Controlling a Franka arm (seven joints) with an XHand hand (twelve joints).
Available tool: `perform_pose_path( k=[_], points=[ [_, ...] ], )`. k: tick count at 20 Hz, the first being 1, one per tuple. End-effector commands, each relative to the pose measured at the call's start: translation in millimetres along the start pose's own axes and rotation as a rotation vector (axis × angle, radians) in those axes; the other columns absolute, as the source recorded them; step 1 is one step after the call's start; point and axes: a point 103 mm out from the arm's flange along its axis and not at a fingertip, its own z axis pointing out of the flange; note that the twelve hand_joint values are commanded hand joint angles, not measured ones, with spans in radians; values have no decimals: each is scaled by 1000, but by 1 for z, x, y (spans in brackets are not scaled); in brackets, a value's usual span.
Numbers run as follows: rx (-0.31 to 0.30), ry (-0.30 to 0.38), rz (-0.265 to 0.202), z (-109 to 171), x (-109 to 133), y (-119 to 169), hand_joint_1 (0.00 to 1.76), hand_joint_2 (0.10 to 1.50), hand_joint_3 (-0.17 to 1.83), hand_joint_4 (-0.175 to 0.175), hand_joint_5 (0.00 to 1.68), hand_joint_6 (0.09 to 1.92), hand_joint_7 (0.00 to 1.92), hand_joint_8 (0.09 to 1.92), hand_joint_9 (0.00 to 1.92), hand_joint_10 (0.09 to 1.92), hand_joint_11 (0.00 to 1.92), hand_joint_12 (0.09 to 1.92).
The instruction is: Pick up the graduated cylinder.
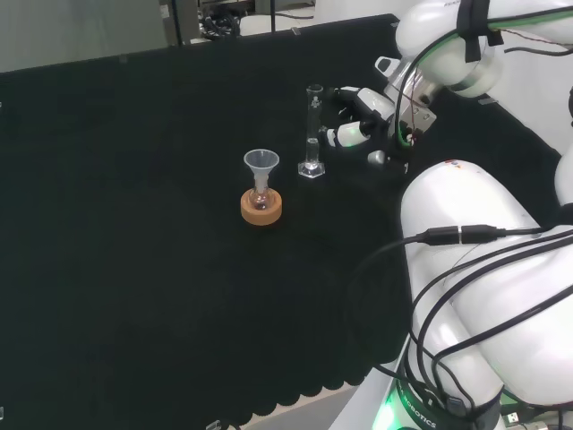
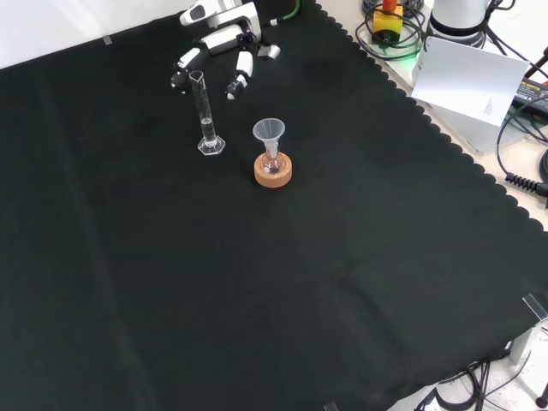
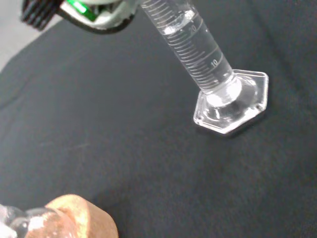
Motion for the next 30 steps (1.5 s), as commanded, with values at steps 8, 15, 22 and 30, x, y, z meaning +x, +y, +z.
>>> perform_pose_path(
  k=[8, 15, 22, 30],
  points=[
    [-72, 212, -123, 24, -4, 20, 998, 595, 634, -39, 407, 87, 371, 632, 564, 577, 289, 1336],
    [-65, 278, -141, 31, -5, 23, 1002, 589, 659, -40, 421, 87, 398, 624, 599, 563, 349, 1315],
    [-50, 365, -175, 38, -3, 29, 1007, 585, 675, -22, 490, 87, 452, 617, 649, 541, 402, 1286],
    [-26, 401, -230, 41, 1, 38, 1037, 591, 675, -19, 522, 87, 484, 597, 696, 502, 462, 1237]
  ],
)
